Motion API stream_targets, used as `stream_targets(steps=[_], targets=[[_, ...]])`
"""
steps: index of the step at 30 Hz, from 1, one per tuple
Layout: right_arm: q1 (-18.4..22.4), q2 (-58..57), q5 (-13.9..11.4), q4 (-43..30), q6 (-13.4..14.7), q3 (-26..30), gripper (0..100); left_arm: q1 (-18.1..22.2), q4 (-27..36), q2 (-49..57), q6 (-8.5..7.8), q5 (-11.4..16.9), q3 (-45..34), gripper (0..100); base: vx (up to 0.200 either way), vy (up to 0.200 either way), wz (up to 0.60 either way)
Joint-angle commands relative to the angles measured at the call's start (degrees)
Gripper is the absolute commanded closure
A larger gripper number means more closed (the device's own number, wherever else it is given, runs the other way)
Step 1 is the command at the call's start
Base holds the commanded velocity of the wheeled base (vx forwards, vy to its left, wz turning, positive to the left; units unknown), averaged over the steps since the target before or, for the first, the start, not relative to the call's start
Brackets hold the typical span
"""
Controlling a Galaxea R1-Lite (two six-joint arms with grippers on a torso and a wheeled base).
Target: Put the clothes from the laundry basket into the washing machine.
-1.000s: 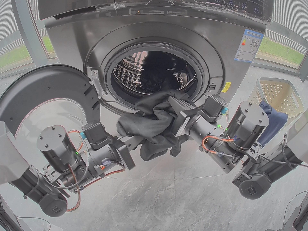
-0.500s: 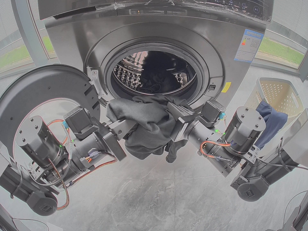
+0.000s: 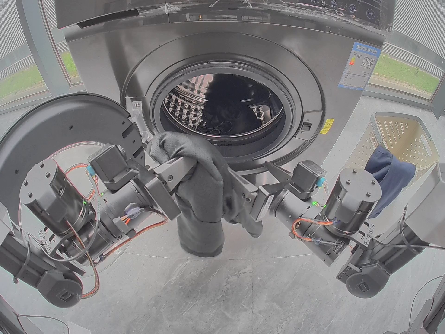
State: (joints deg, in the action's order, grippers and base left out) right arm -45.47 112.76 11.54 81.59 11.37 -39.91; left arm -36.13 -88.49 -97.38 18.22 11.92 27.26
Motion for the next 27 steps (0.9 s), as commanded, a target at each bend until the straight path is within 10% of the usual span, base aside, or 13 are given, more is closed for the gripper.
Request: stream_targets(steps=[1, 27], targets=[[-0.1, 0.1, 0.1, 0.0, -0.4, 2.4, 0, 0.3, -0.1, -0.4, 0.06, -0.3, 1.1, 100, 0.0, 0.0, 0.0], [-2.5, 0.0, -2.8, 2.3, -1.9, 8.2, 0, 2.5, 0.4, -8.2, -2.76, -9.6, 6.6, 100, 0.0, 0.0, 0.0]])
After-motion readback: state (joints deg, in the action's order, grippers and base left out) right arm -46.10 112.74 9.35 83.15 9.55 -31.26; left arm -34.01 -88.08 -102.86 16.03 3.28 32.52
